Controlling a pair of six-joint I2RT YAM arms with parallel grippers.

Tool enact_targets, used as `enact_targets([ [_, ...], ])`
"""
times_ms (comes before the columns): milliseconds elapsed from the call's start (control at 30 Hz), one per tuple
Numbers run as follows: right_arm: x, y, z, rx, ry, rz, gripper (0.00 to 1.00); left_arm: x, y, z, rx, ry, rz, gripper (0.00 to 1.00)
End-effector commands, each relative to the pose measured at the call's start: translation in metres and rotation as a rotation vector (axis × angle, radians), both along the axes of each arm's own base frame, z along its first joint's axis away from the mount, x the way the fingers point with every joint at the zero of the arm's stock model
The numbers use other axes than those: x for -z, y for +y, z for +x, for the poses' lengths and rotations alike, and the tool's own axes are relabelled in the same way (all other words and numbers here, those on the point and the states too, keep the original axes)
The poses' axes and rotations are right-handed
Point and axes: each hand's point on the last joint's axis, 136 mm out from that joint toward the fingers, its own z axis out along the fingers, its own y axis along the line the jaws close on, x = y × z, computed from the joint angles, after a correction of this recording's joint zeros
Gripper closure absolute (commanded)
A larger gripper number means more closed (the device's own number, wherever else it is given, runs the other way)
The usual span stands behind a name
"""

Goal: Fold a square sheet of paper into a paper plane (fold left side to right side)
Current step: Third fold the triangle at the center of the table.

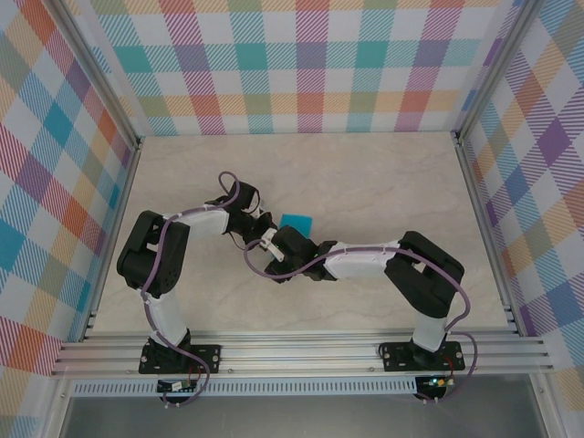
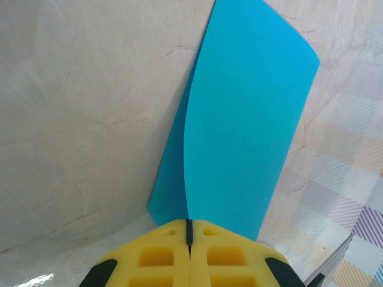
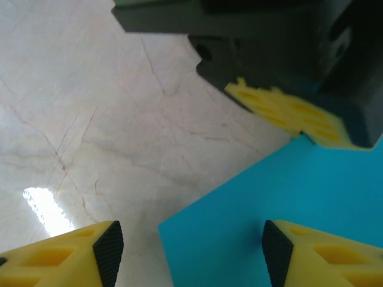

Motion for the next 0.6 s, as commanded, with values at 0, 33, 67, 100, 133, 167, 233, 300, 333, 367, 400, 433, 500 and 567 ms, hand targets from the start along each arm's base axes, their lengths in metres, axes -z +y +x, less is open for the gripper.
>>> enact_targets([
  [0, -0.018, 0.01, 0.015, 0.016, -0.07, 0.036, 0.39, -0.008, -0.006, -0.008, 0.019, 0.013, -0.008, 0.98],
  [33, -0.018, 0.01, 0.015, 0.015, -0.07, 0.034, 0.41, -0.007, -0.005, -0.009, 0.02, 0.014, -0.007, 0.98],
  [67, -0.018, 0.009, 0.014, 0.012, -0.065, 0.028, 0.44, -0.007, -0.005, -0.008, 0.02, 0.013, -0.007, 0.98],
  [100, -0.019, 0.008, 0.014, 0.012, -0.064, 0.025, 0.47, -0.007, -0.005, -0.009, 0.019, 0.014, -0.004, 0.98],
  [133, -0.018, 0.006, 0.014, 0.014, -0.061, 0.021, 0.51, -0.006, -0.005, -0.008, 0.02, 0.013, -0.001, 0.98],
  [167, -0.019, 0.003, 0.014, 0.017, -0.057, 0.02, 0.54, -0.006, -0.004, -0.008, 0.018, 0.012, 0.002, 0.98],
  [233, -0.019, -0.001, 0.012, 0.018, -0.049, 0.021, 0.59, -0.005, -0.004, -0.008, 0.02, 0.01, 0.004, 0.98],
  [300, -0.02, -0.005, 0.01, 0.017, -0.035, 0.021, 0.63, -0.003, -0.004, -0.007, 0.018, 0.013, 0.006, 0.98],
  [333, -0.02, -0.005, 0.009, 0.013, -0.028, 0.024, 0.65, -0.003, -0.004, -0.007, 0.019, 0.013, 0.006, 0.98],
  [367, -0.022, -0.005, 0.007, 0.005, -0.013, 0.03, 0.67, -0.003, -0.004, -0.007, 0.018, 0.015, 0.007, 0.98],
  [400, -0.022, -0.006, 0.005, 0.003, -0.001, 0.032, 0.7, -0.002, -0.004, -0.007, 0.019, 0.015, 0.008, 0.98],
  [433, -0.023, -0.006, 0.004, 0.002, 0.007, 0.038, 0.73, -0.002, -0.004, -0.007, 0.019, 0.015, 0.007, 0.98],
  [500, -0.022, -0.008, 0.001, -0.002, 0.026, 0.042, 0.8, -0.003, -0.004, -0.006, 0.02, 0.012, 0.008, 0.98],
  [567, -0.022, -0.008, 0.001, -0.003, 0.036, 0.041, 0.84, -0.004, -0.004, -0.007, 0.021, 0.01, 0.007, 0.98],
])
